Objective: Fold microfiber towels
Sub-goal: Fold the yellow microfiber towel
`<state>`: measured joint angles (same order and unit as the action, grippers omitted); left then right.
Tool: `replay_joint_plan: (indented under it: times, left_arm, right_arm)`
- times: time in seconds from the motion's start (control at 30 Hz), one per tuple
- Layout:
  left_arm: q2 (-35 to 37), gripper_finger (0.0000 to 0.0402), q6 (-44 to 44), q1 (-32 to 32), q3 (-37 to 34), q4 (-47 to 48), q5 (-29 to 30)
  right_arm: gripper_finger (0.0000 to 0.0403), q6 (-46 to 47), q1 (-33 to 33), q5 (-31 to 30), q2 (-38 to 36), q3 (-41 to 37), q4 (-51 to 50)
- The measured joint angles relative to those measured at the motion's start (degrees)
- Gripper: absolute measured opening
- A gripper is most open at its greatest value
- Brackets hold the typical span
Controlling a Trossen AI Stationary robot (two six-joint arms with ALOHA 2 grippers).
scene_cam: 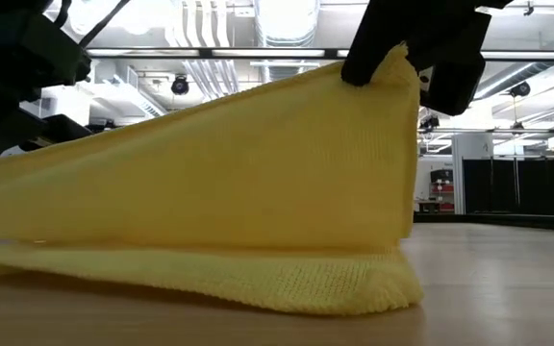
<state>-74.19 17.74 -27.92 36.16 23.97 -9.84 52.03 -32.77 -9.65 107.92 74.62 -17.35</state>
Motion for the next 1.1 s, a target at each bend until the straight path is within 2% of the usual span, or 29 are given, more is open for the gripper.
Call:
replay_joint_plan:
  times: [0.3,0.47,0.6,0.97,1.1]
  left_arm:
    - [0.0,0.0,0.1,0.0,0.0,-0.1,-0.6]
    - [0.0,0.0,0.0,0.0,0.0,0.2,-0.6]
    - [0.0,0.0,0.0,0.1,0.0,0.6,0.3]
    - [0.0,0.0,0.0,0.1,-1.8,-0.1,-0.2]
    - [0.0,0.0,2.3,0.1,-3.1,-0.3,-3.1]
  right_arm:
    - [0.0009,-0.2,-0.3,0.8,0.1,-0.7,0.7]
    - [0.0009,-0.3,-0.2,3.7,4.0,-0.5,5.3]
    - [0.0009,0.5,-0.2,4.2,7.6,0.6,5.1]
    - [0.0009,-1.0,-0.2,5.1,8.5,0.4,4.6]
    - [0.0009,-1.0,0.0,5.4,8.5,0.2,4.6]
